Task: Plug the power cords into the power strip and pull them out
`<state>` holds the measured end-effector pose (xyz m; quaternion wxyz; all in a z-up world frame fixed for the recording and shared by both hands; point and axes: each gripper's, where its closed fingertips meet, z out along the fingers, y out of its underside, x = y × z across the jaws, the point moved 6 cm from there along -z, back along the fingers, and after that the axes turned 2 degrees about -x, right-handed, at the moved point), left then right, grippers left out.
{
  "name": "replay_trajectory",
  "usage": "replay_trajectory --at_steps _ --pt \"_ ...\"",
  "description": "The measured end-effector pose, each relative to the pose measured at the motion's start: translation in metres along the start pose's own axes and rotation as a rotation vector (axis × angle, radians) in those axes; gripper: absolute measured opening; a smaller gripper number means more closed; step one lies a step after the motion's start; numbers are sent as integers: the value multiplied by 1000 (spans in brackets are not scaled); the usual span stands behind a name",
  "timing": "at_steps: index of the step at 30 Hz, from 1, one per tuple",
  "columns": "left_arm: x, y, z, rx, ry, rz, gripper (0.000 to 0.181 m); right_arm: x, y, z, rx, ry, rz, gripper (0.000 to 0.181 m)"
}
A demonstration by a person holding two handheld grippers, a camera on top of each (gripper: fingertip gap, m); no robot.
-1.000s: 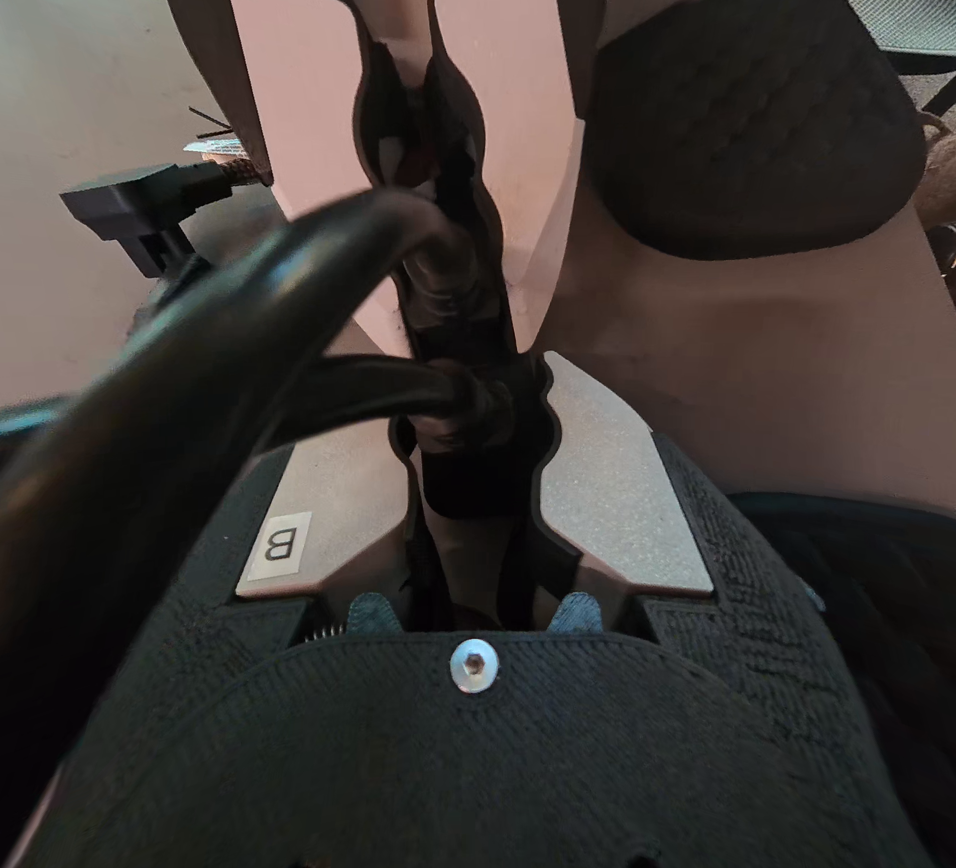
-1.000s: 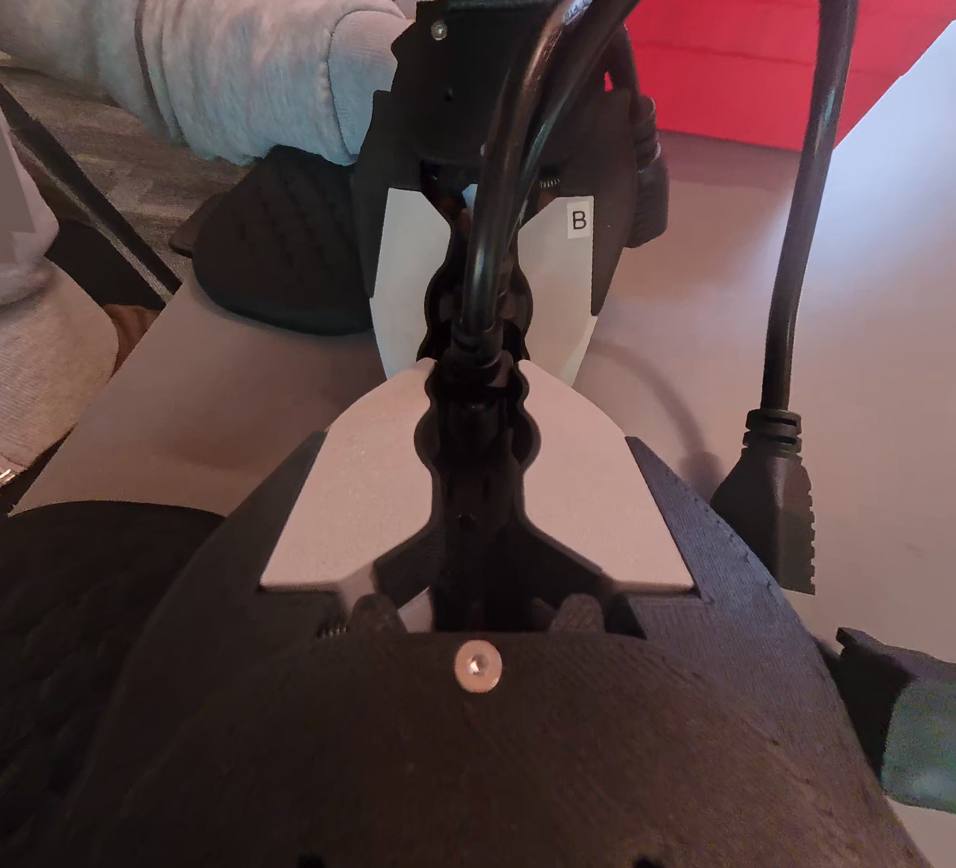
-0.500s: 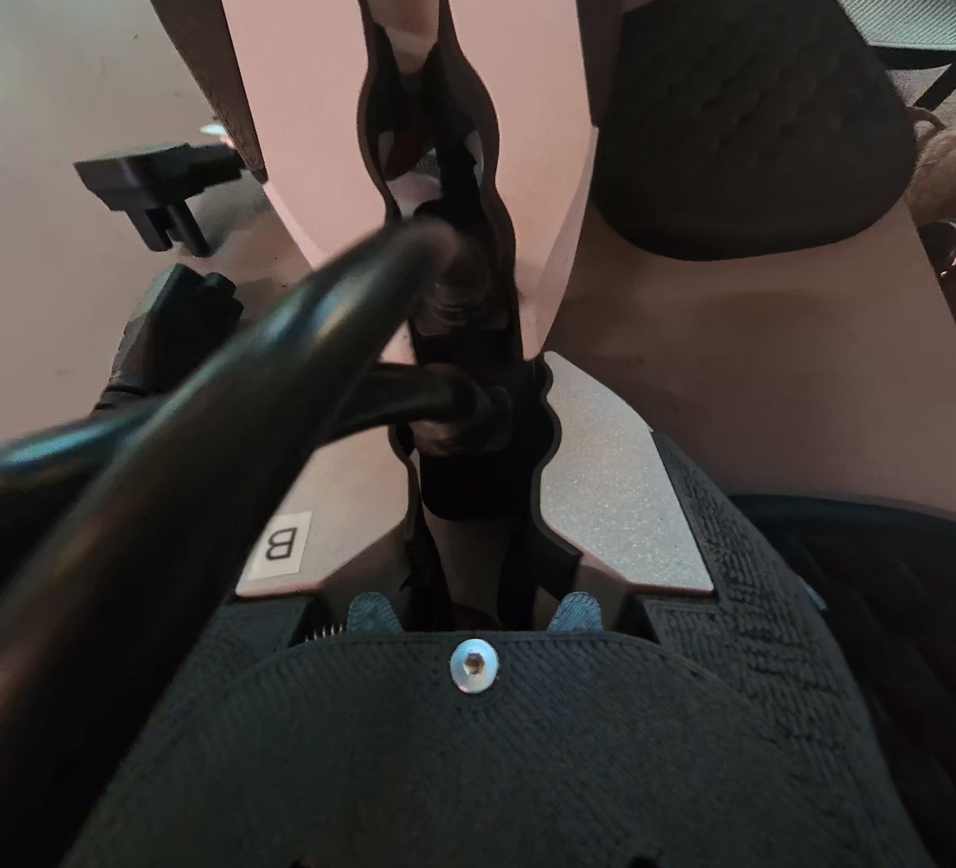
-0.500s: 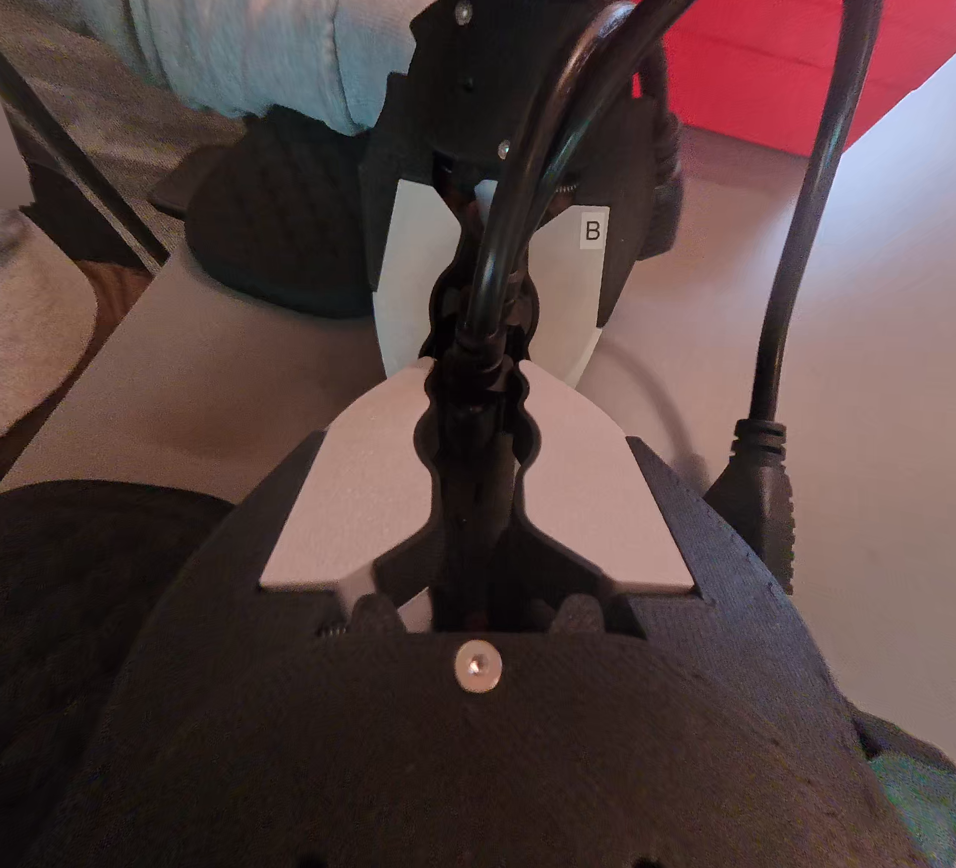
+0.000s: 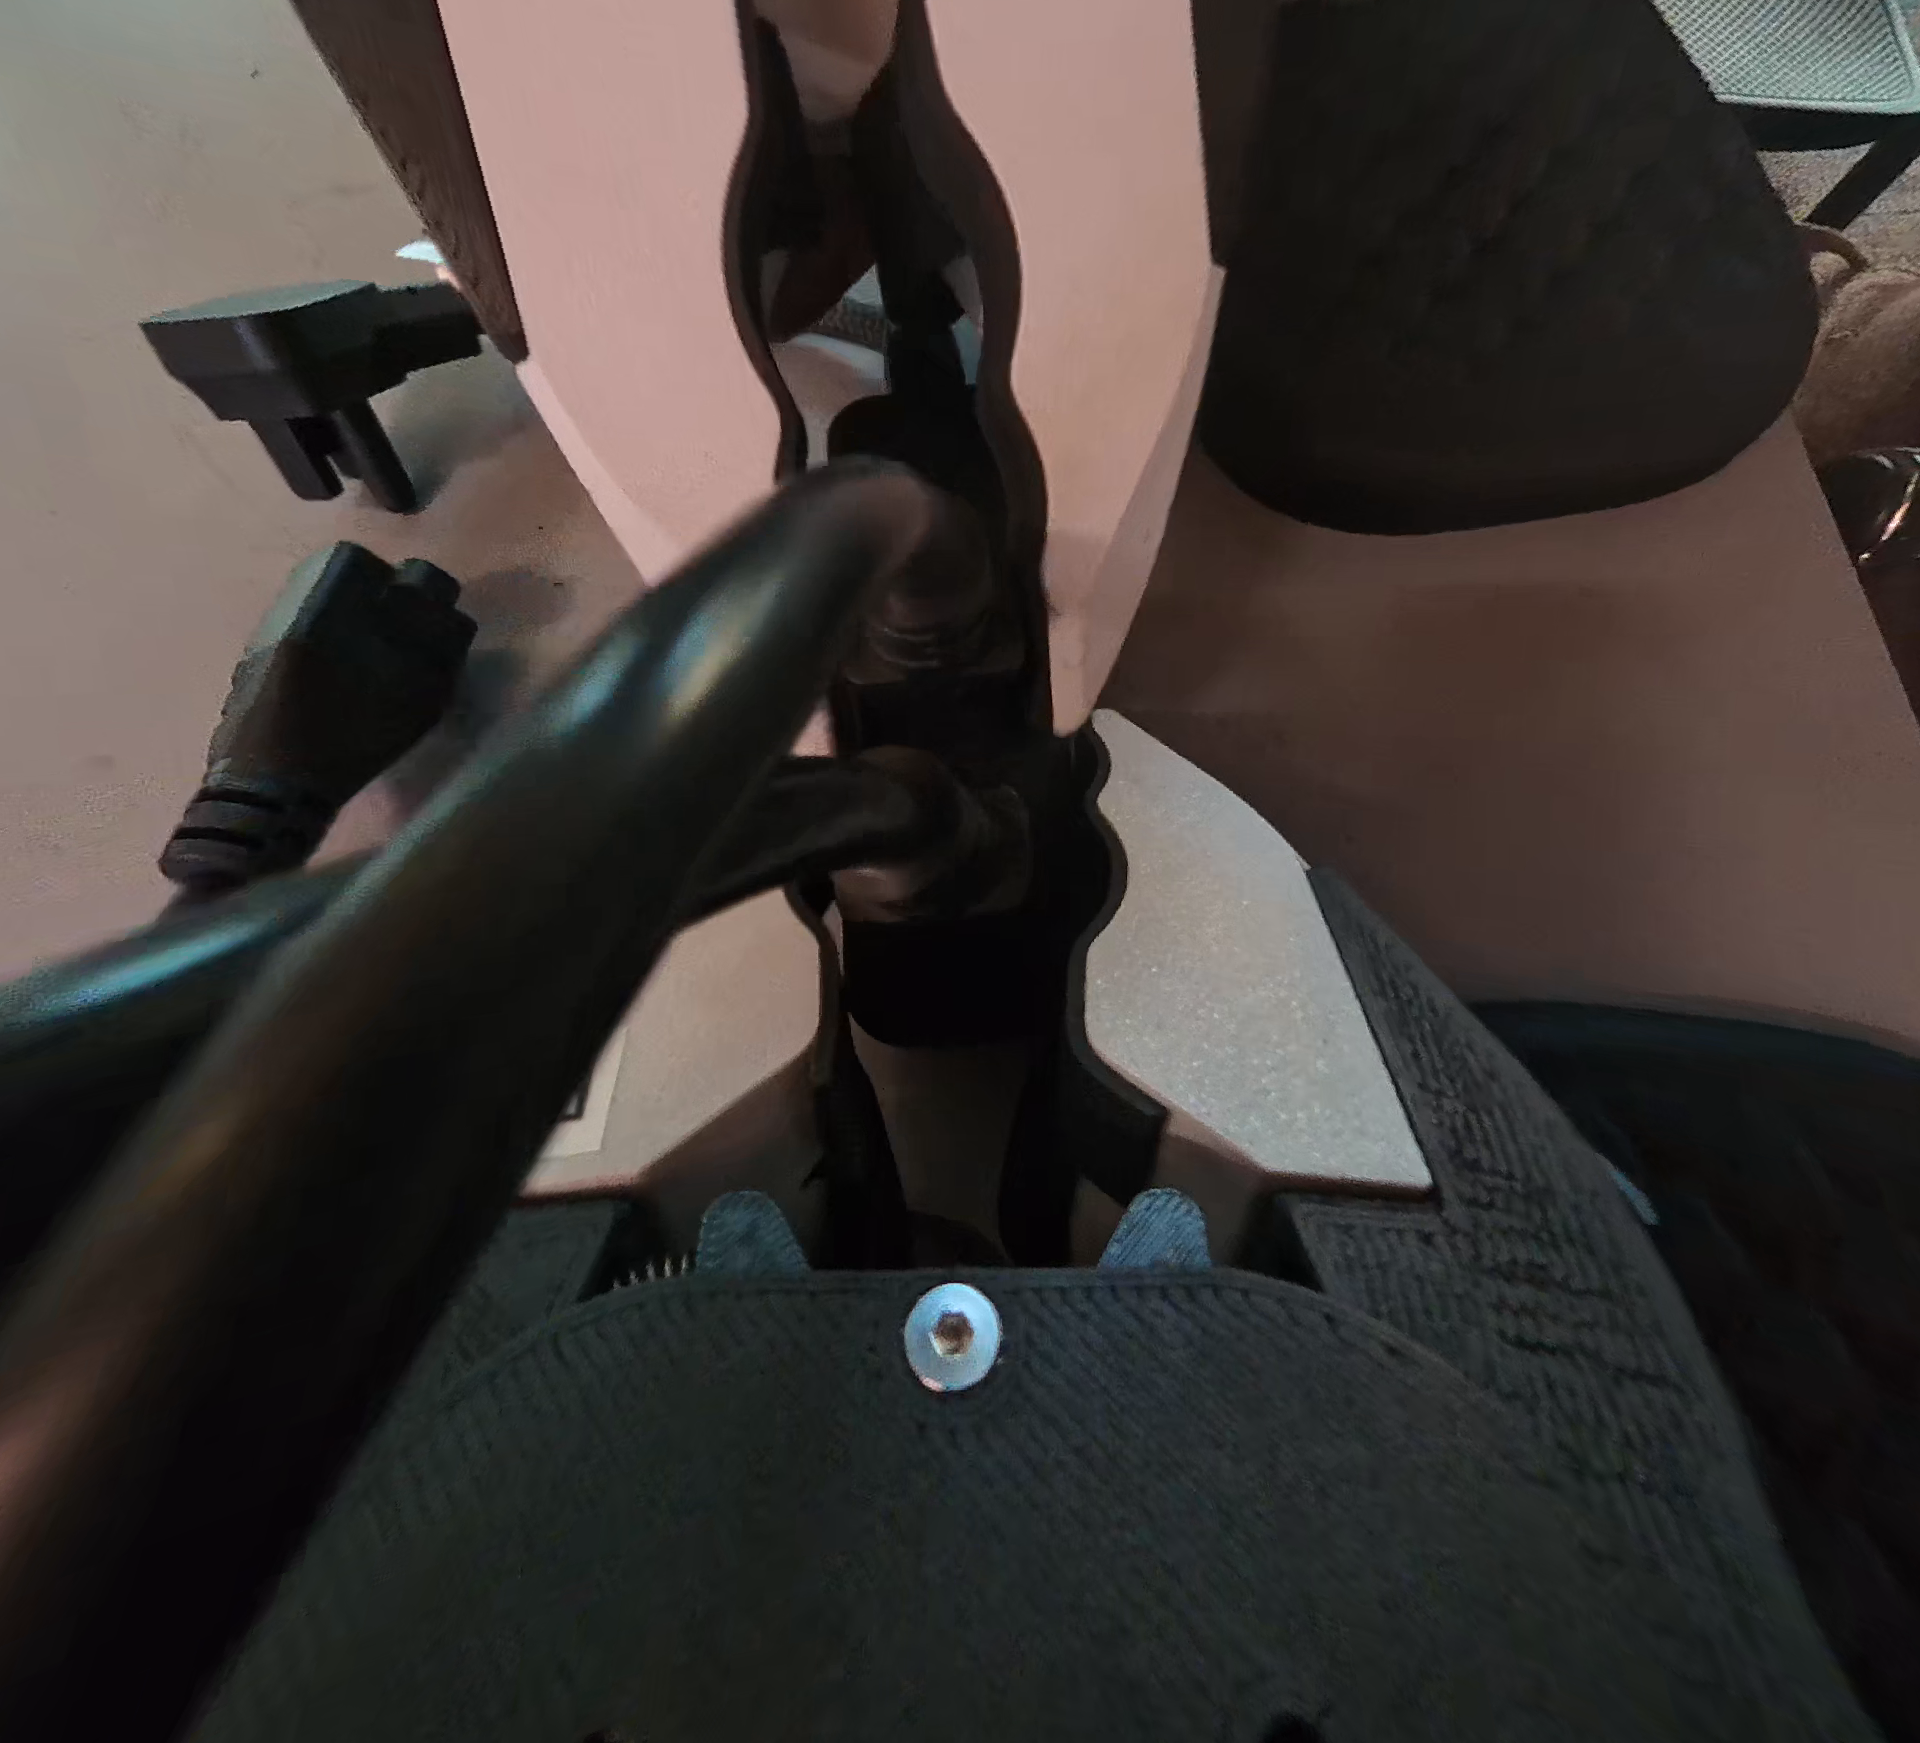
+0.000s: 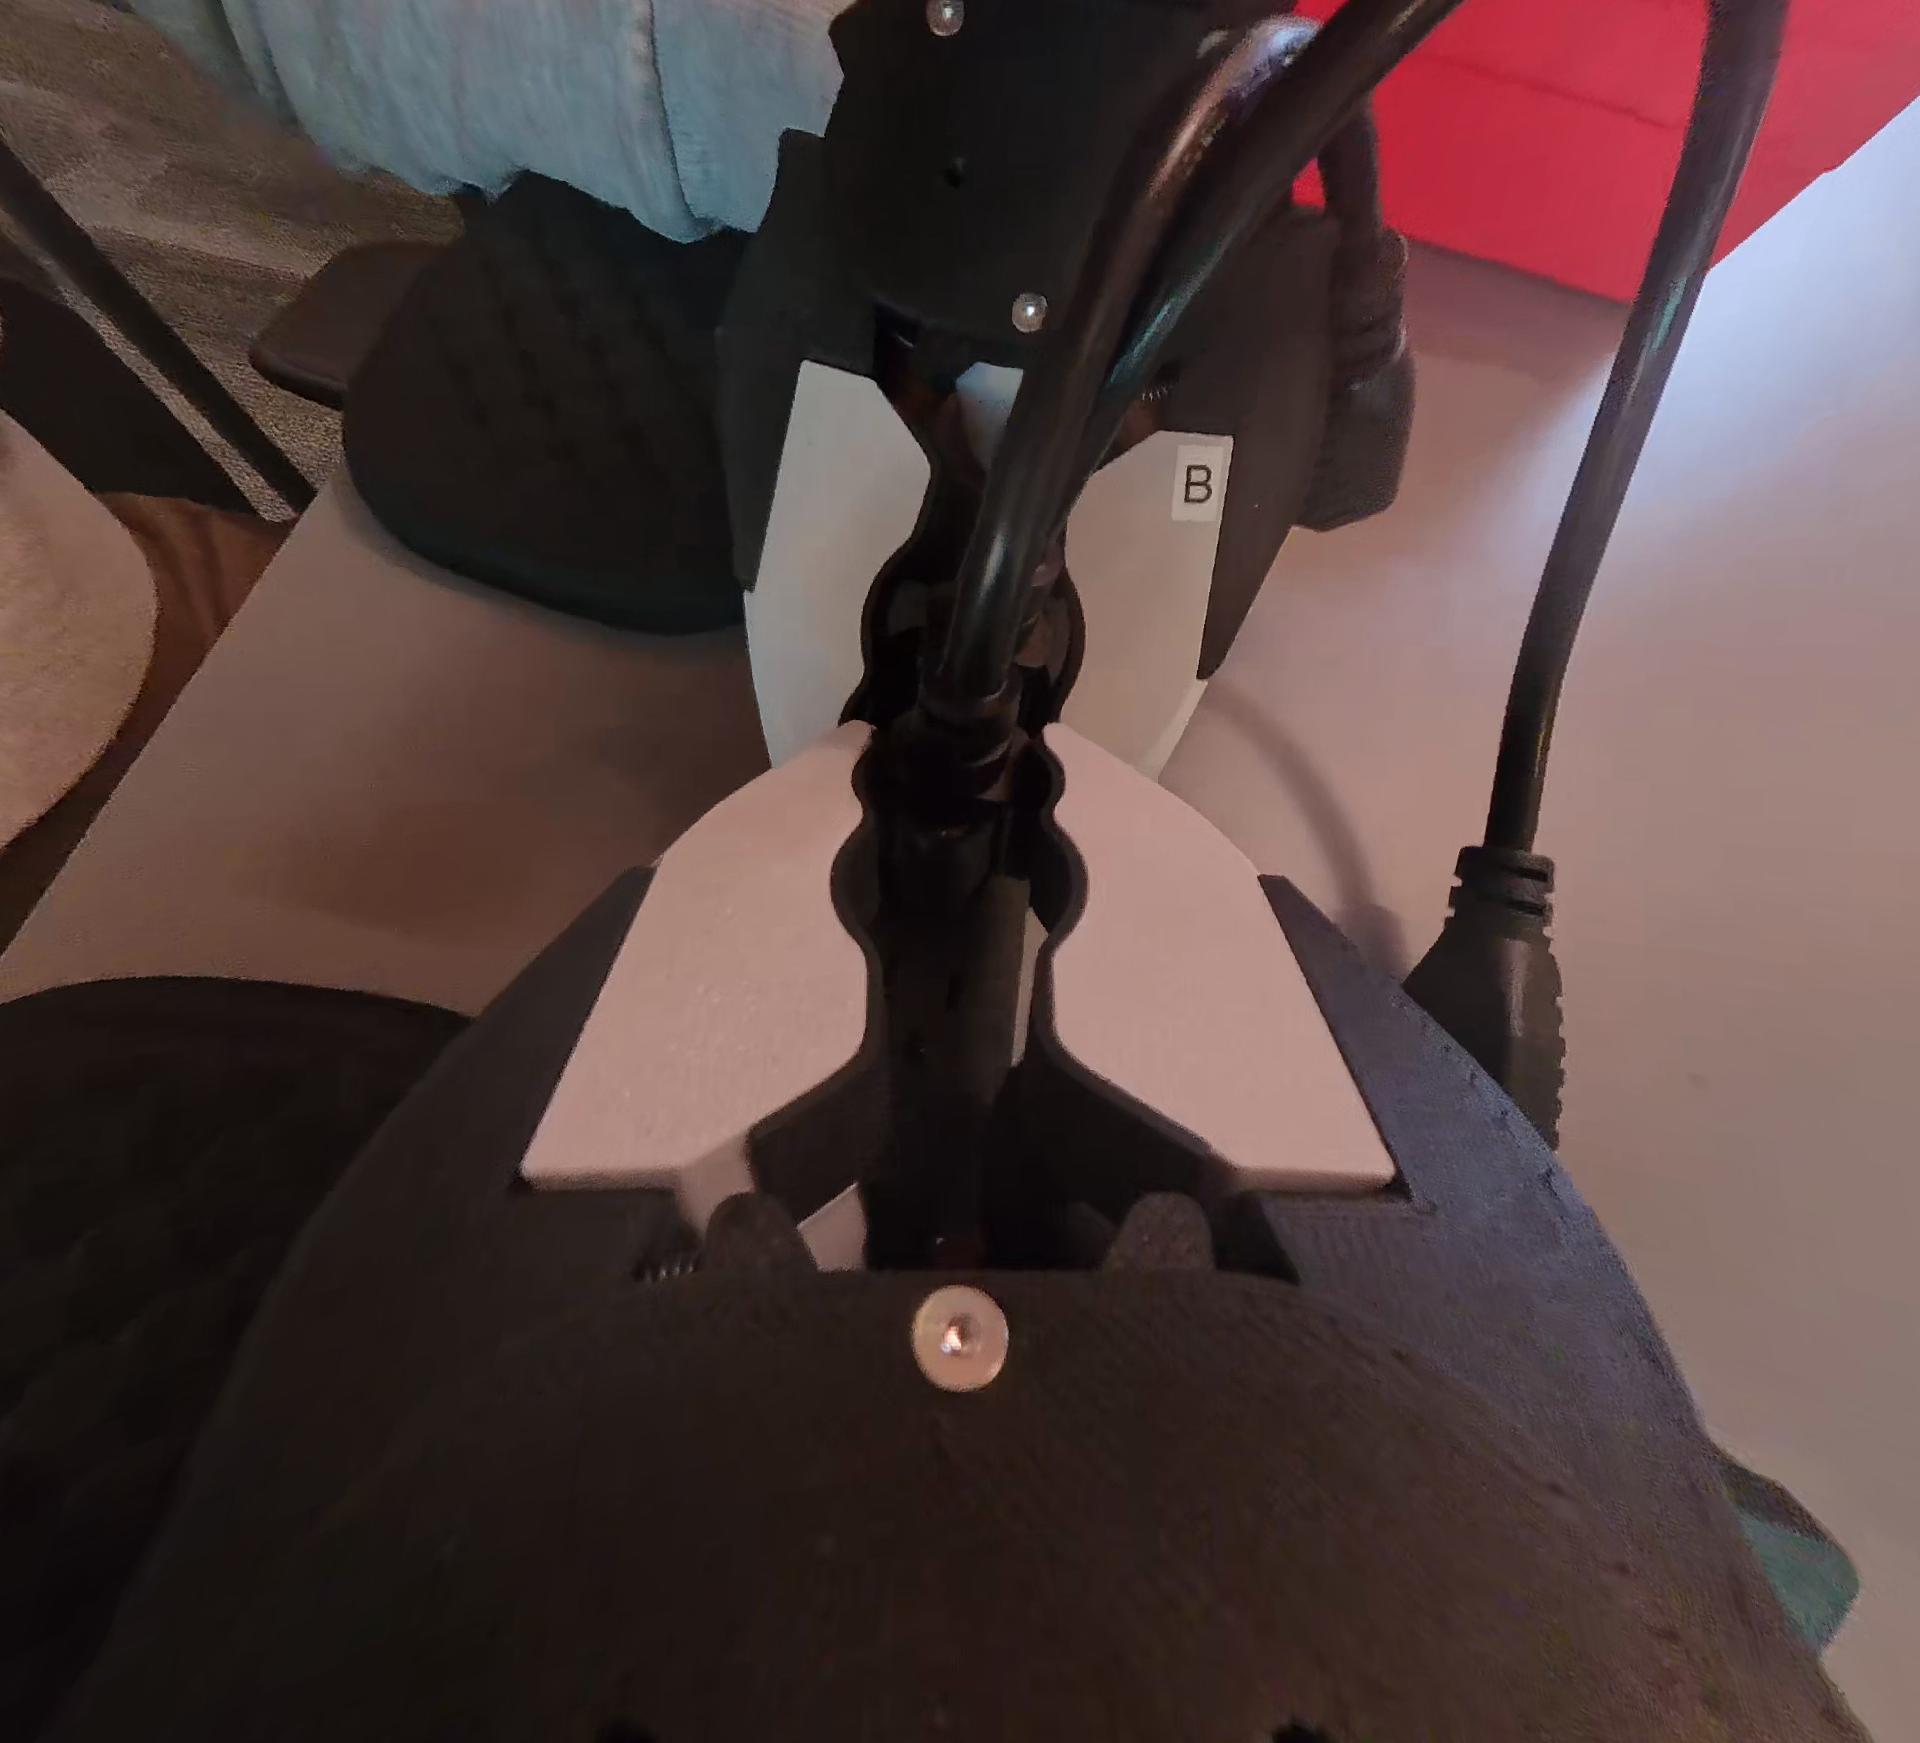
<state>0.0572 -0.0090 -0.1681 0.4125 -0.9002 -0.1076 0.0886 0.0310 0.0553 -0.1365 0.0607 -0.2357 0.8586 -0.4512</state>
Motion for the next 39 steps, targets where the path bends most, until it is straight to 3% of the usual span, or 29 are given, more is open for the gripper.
replay_trajectory --at_steps 4,8,12,15,18,19,22,26,31,33,36,39 --pt "2 -2 3 0 -7 5 44 0 6 -6 13 -43 12 26" --pt "1 0 1 -2 3 8 43 -2 -1 -1 -21 11 -3 25" --pt "2 -3 4 0 -4 8 44 0 5 -7 6 -56 22 26" --pt "1 0 1 3 11 11 42 -2 0 -1 -1 -2 1 26" --pt "3 0 1 6 -1 22 44 -2 -4 -11 92 -21 33 28" --pt "3 -1 1 6 0 19 43 -2 -2 -17 108 -46 74 37" --pt "3 -1 1 8 -10 29 44 -1 20 -17 0 -84 172 61" --pt "3 1 -4 16 -54 57 48 -8 38 5 -178 -56 73 47" --pt "25 17 -27 -145 -125 50 74 -8 40 6 -110 -81 106 46" --pt "36 16 -47 -144 -171 64 74 -9 40 6 -113 -73 93 46" --pt "61 7 -77 -178 -84 36 71 -9 40 6 -113 -73 92 46" --pt "74 -46 -103 66 -118 76 60 -8 40 6 -112 -77 96 46"
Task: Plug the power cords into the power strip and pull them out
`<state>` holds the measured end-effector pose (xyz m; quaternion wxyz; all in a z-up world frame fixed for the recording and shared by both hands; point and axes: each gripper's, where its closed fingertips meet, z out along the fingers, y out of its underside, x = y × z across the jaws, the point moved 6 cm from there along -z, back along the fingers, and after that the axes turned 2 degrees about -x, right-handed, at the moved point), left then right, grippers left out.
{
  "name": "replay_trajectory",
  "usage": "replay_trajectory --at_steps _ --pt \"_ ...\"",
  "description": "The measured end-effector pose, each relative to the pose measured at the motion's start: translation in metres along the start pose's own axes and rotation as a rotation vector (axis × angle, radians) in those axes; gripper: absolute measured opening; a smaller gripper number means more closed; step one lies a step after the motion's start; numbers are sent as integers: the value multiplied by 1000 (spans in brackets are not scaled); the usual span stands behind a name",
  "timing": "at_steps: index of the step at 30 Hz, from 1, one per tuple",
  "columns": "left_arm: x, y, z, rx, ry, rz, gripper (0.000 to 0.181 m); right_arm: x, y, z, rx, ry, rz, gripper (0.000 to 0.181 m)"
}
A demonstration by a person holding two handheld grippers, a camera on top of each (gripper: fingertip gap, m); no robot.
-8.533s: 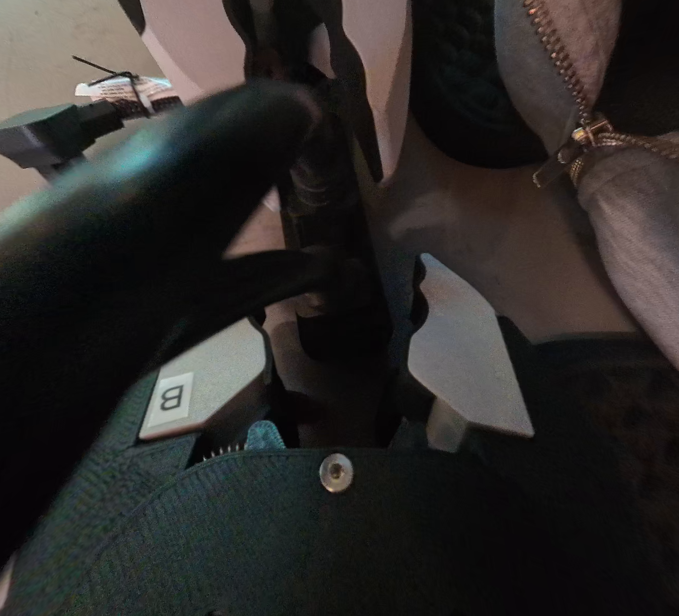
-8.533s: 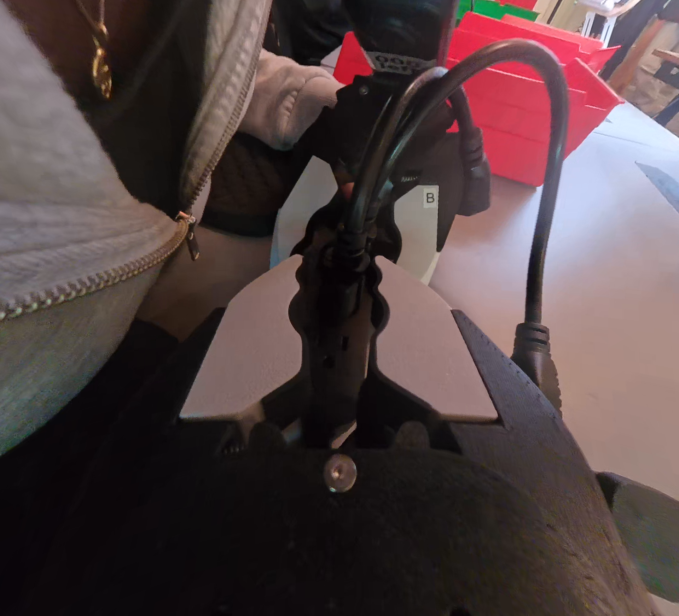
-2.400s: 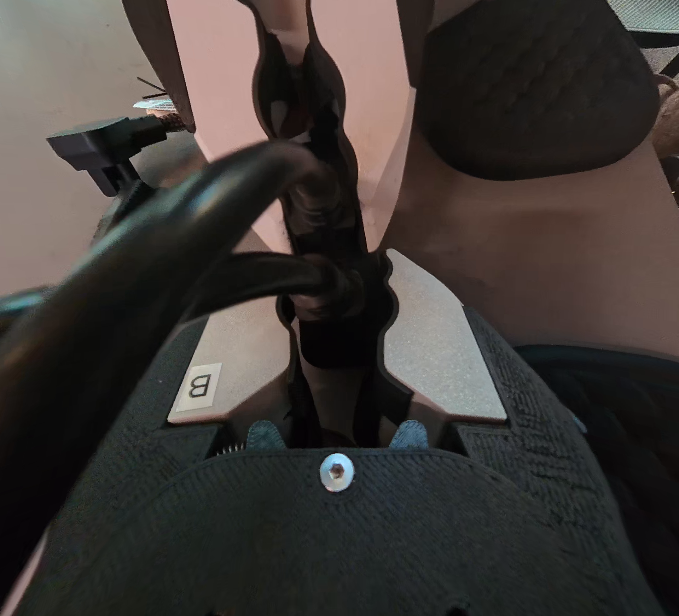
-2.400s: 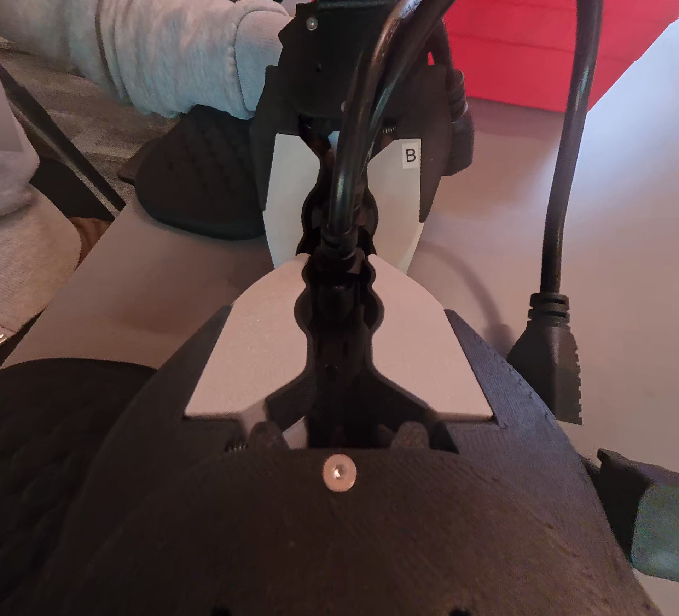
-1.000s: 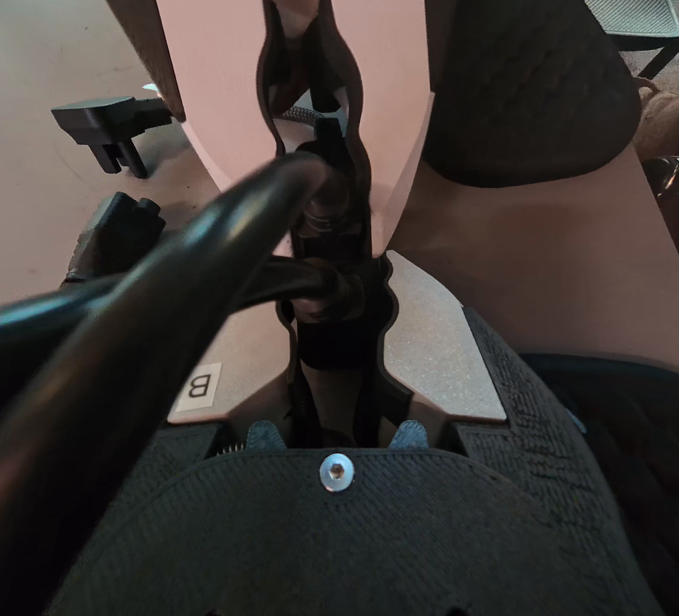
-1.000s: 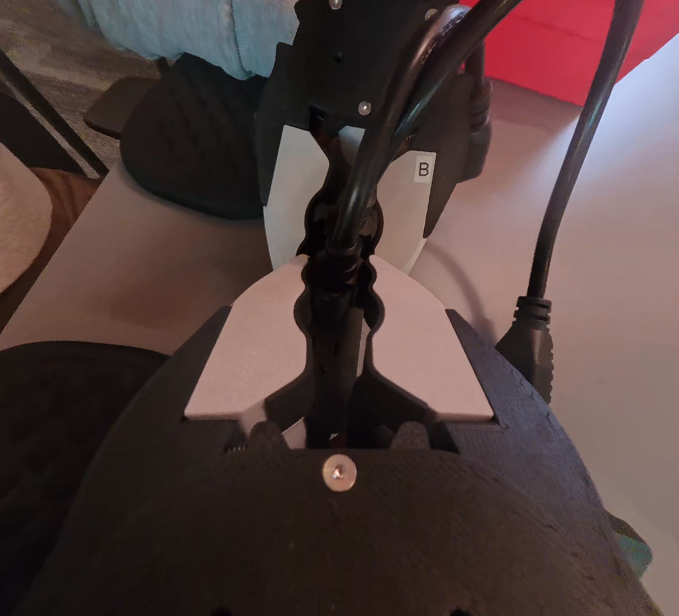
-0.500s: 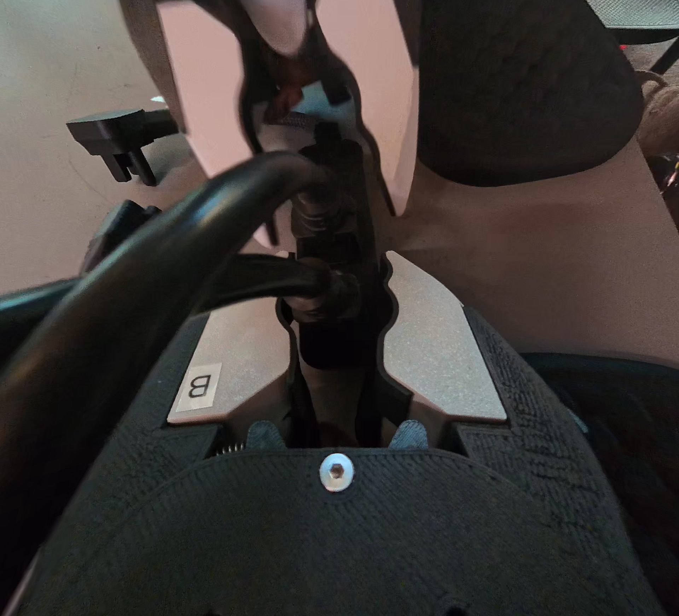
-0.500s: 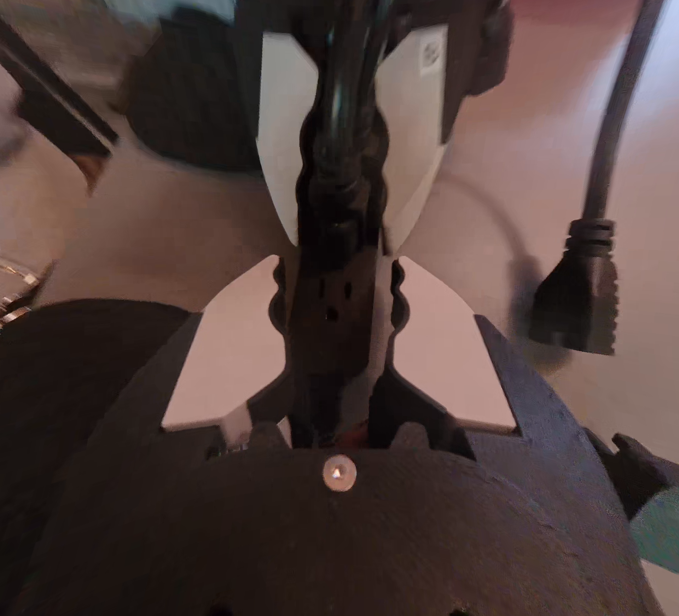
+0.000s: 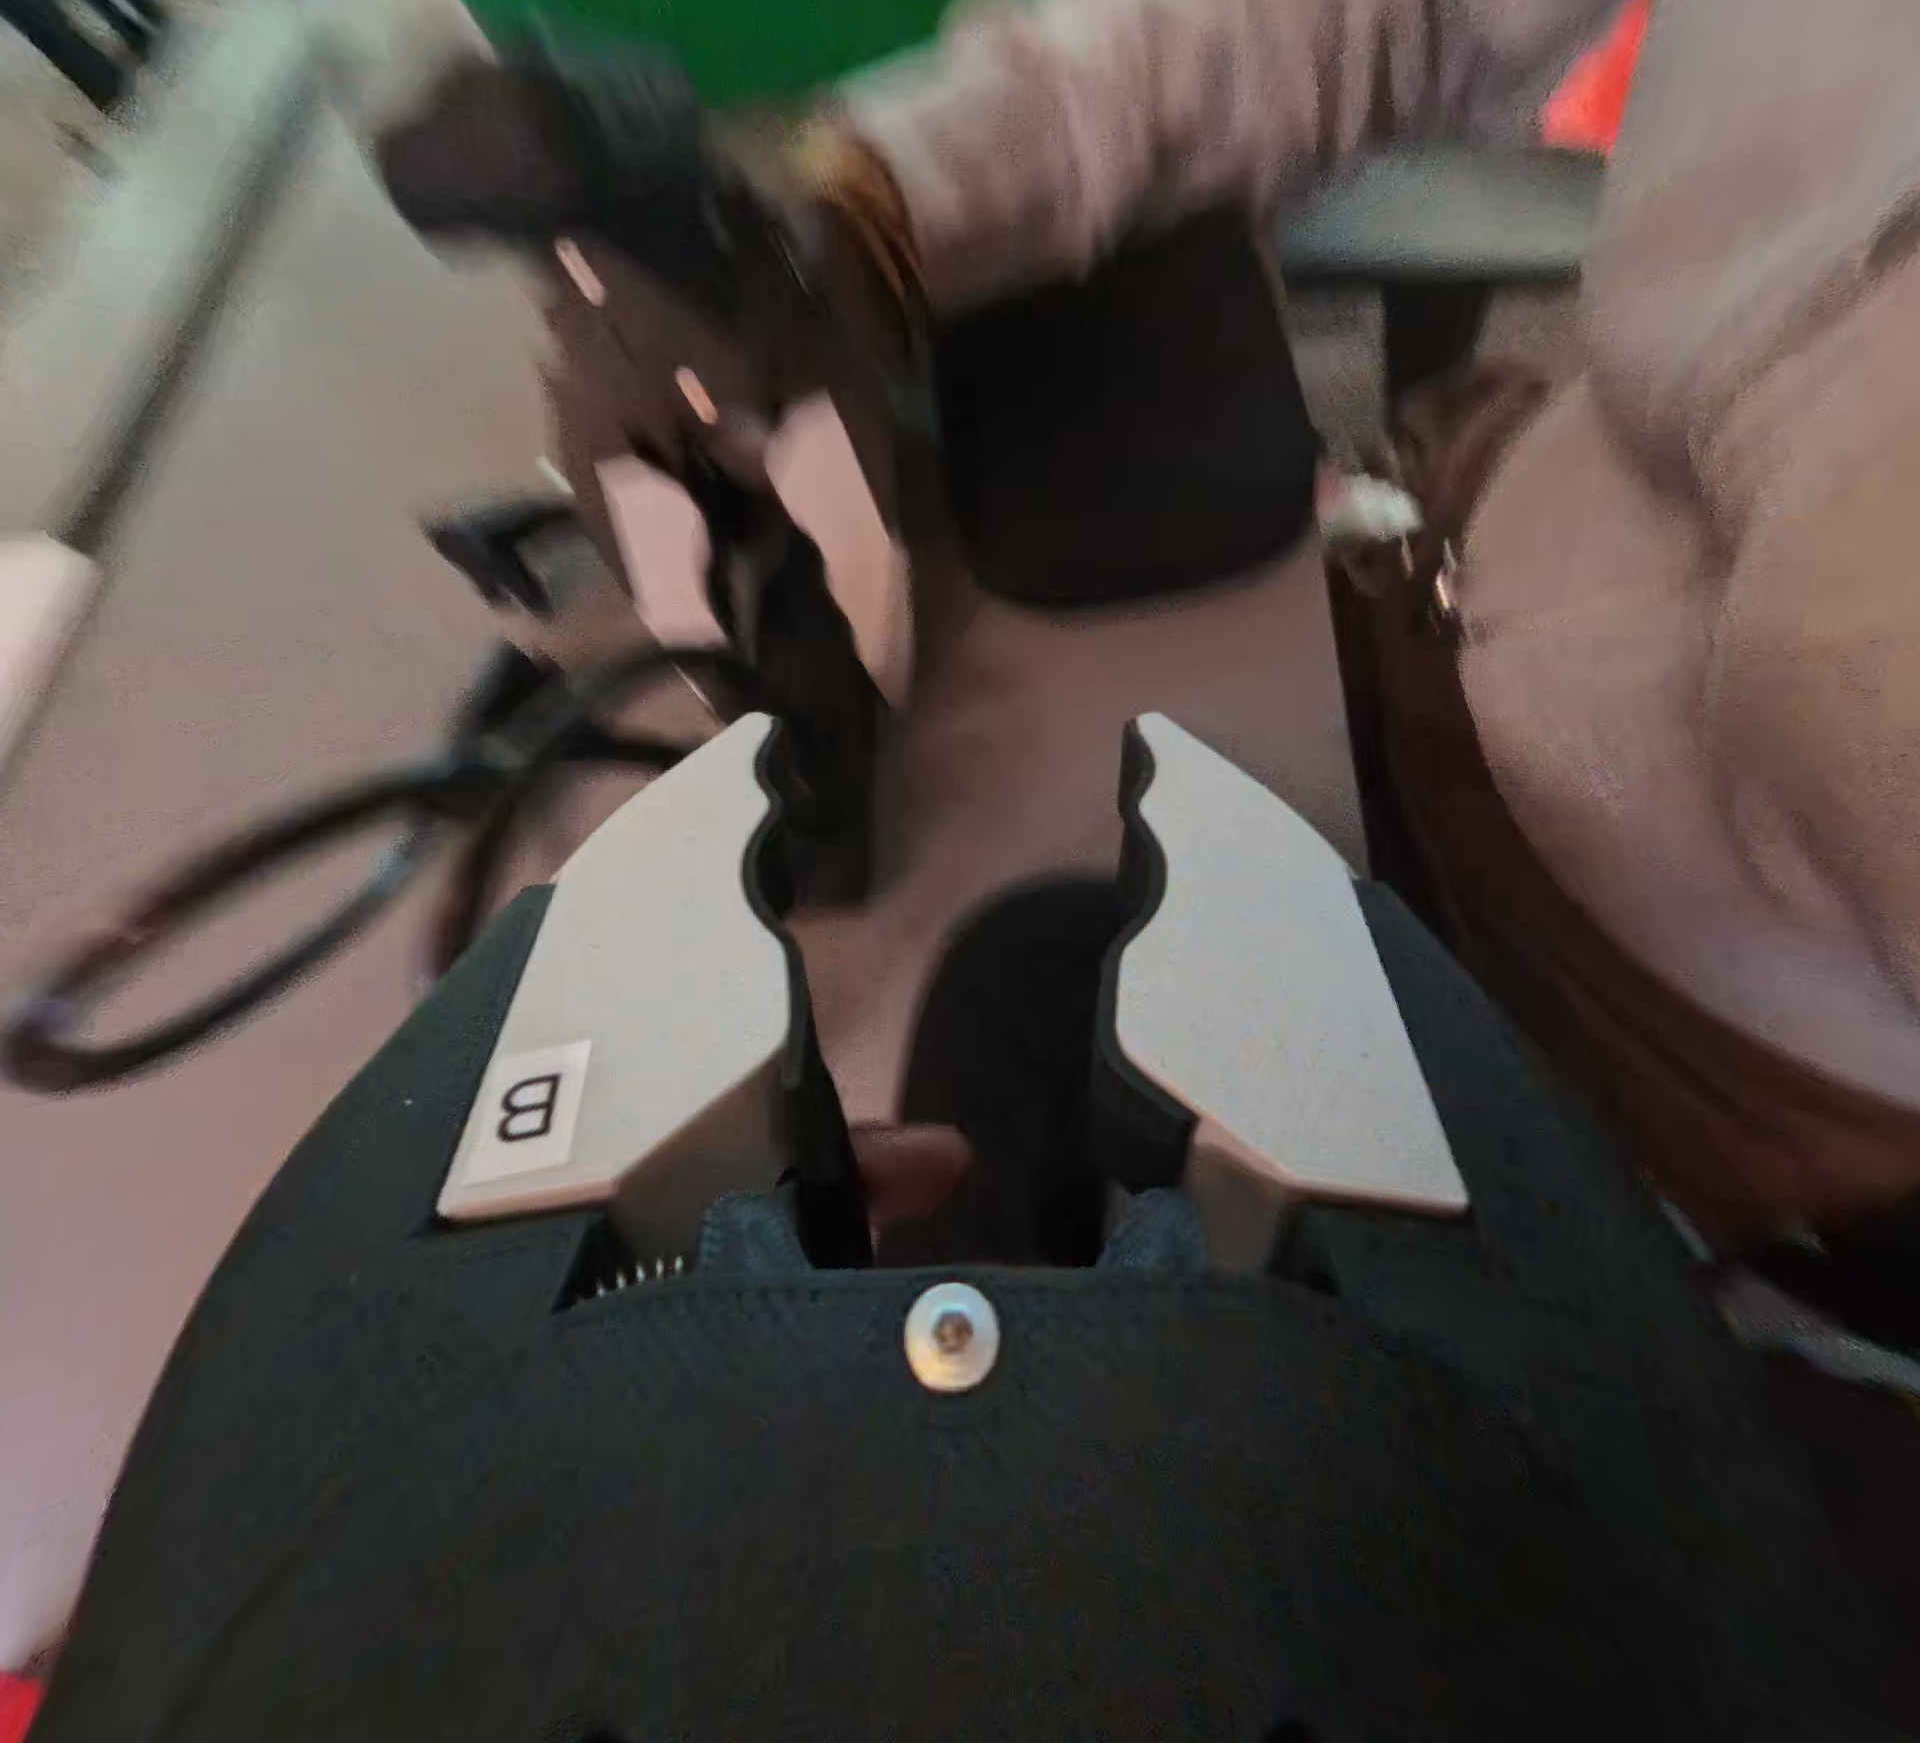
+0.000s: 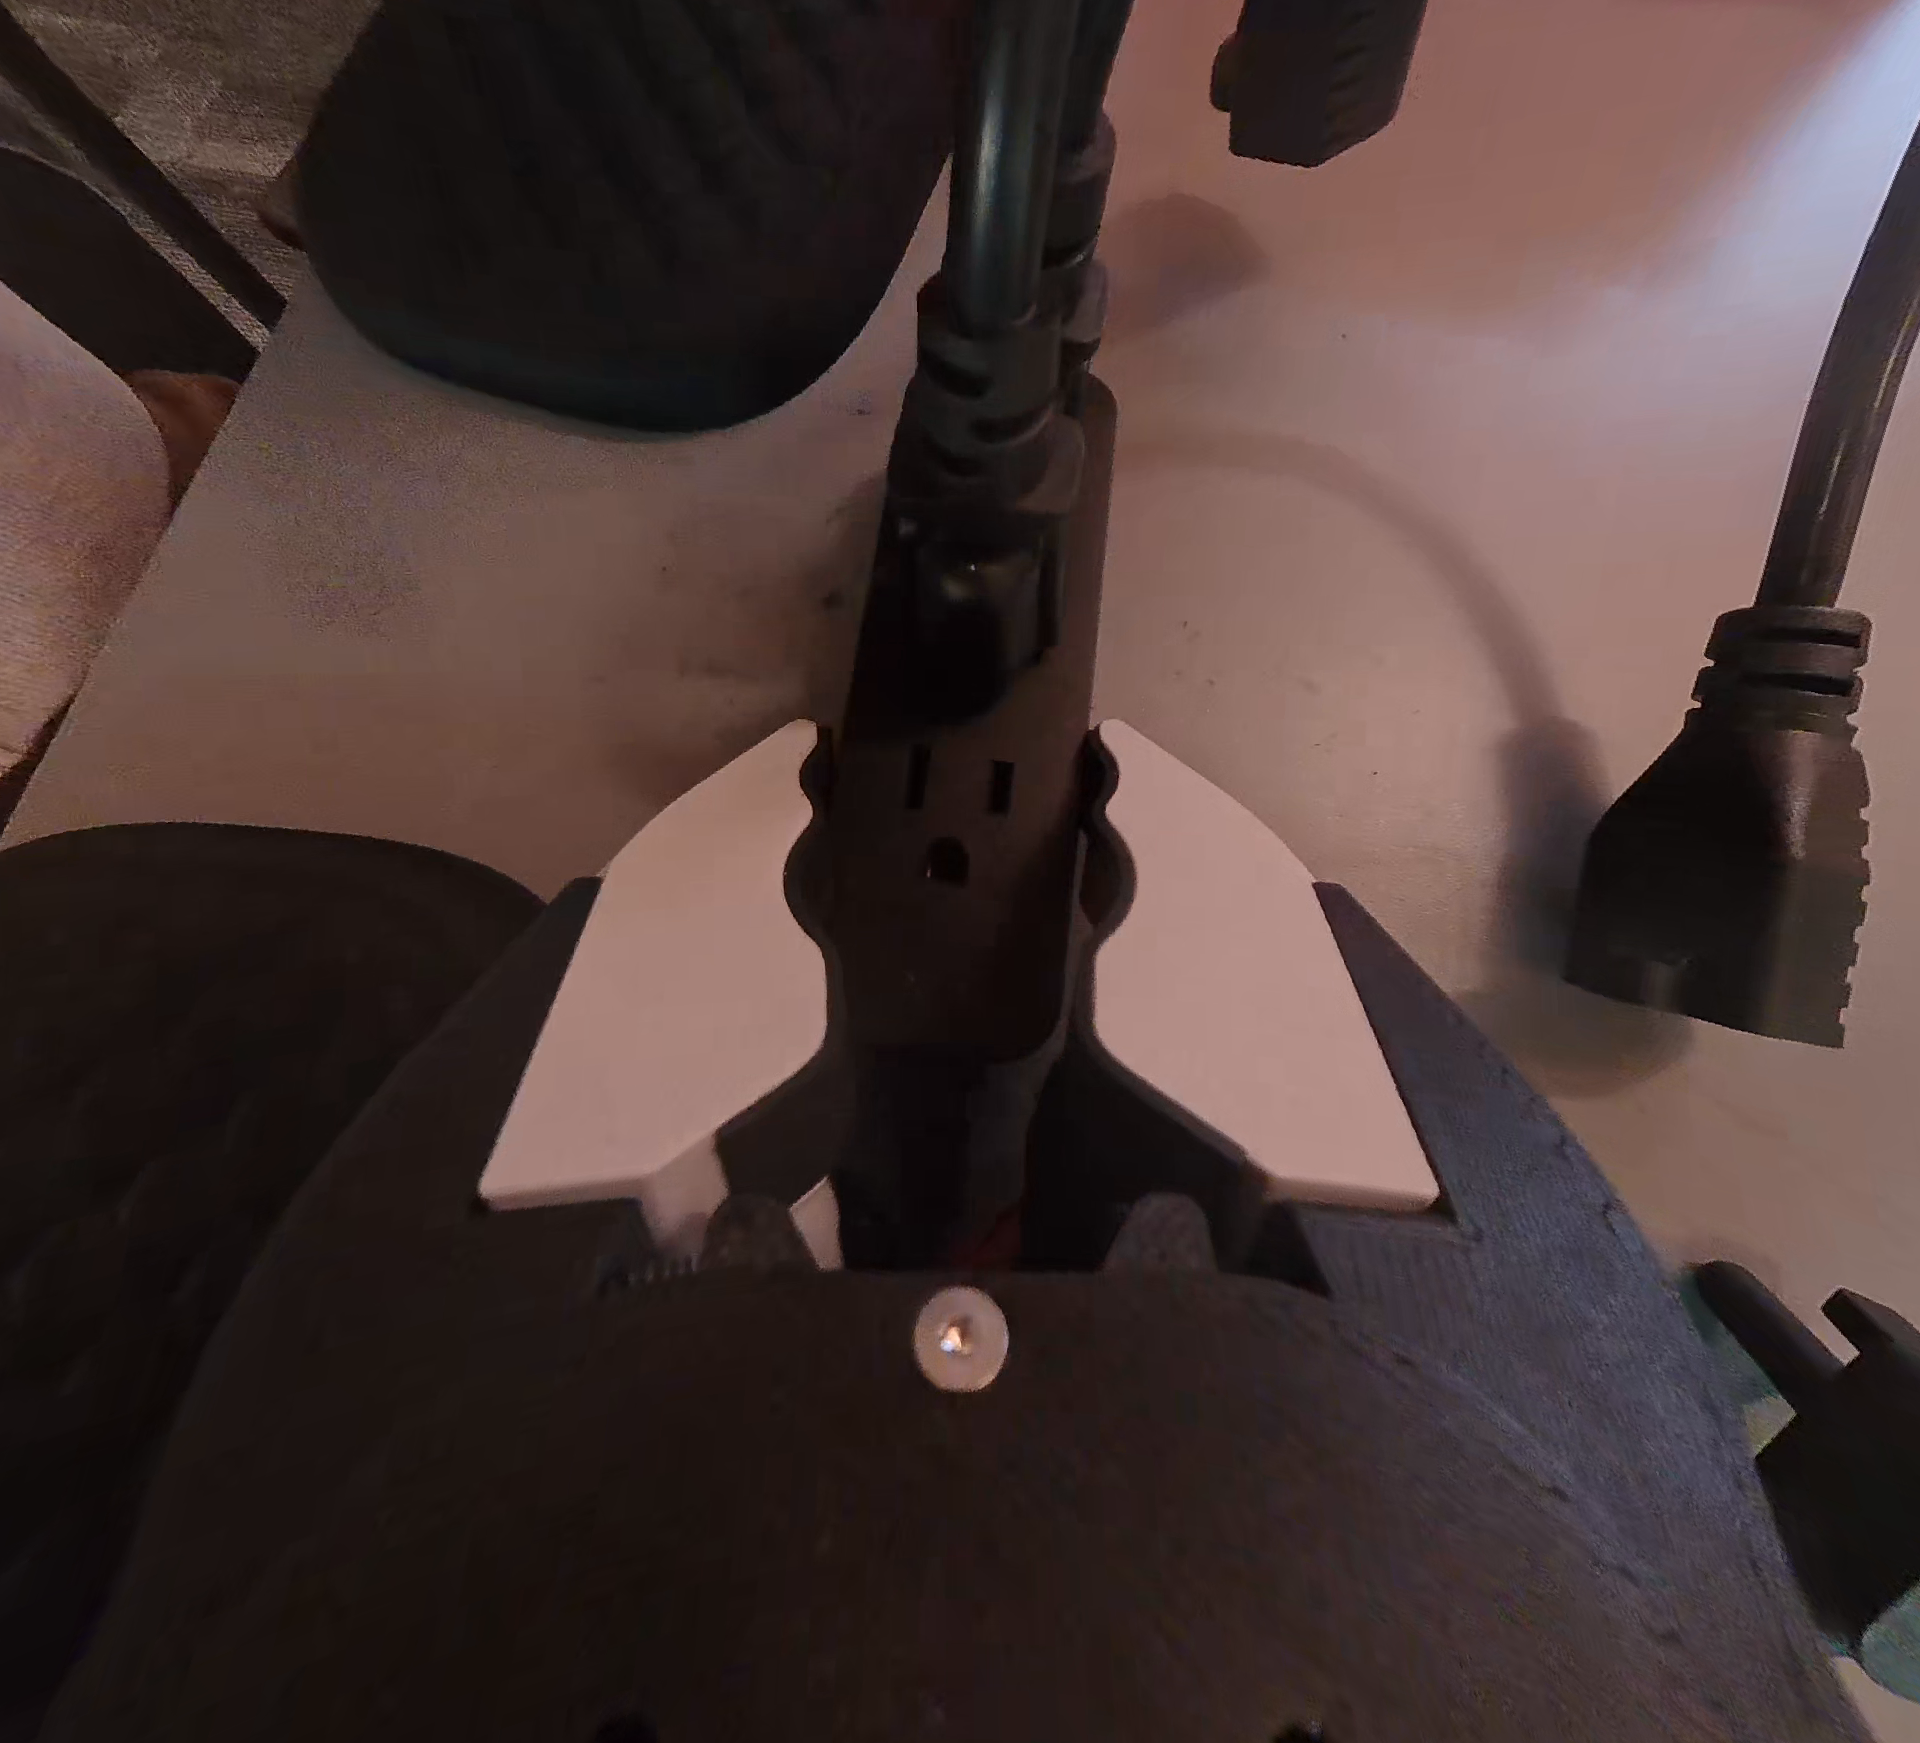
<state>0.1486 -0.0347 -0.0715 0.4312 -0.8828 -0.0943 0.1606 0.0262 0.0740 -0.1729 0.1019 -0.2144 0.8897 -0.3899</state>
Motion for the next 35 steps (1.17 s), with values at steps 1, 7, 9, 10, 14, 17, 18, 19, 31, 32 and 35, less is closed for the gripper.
replay_trajectory --at_steps 1,7,9,10,14,17,18,19,31,32,35 --pt "-7 -18 -4 43 -77 14 57 0 0 0 0 -2 1 46" --pt "-53 -34 33 -558 -109 131 56 0 1 -1 4 -12 3 46" --pt "-57 -32 54 -637 -43 180 55 0 1 -1 5 -16 0 46" --pt "-59 -29 62 -688 -12 189 52 0 1 -1 6 -19 -2 46" --pt "-62 -7 80 -899 89 128 32 0 1 -1 6 -17 -4 46" --pt "-62 -6 83 -939 133 102 15 0 1 0 2 -11 -16 47" --pt "-63 -7 83 -947 144 108 14 -1 1 0 2 -8 -20 47" --pt "-63 -7 81 -948 156 114 13 -1 1 0 3 -5 -25 47" --pt "-60 -16 70 -752 143 32 34 -1 -3 5 -3 2 -29 47" --pt "-59 -20 72 -746 143 16 46 -1 -3 4 -3 2 -29 47" --pt "-56 -21 80 -773 132 43 53 -1 -3 4 -2 1 -28 47"
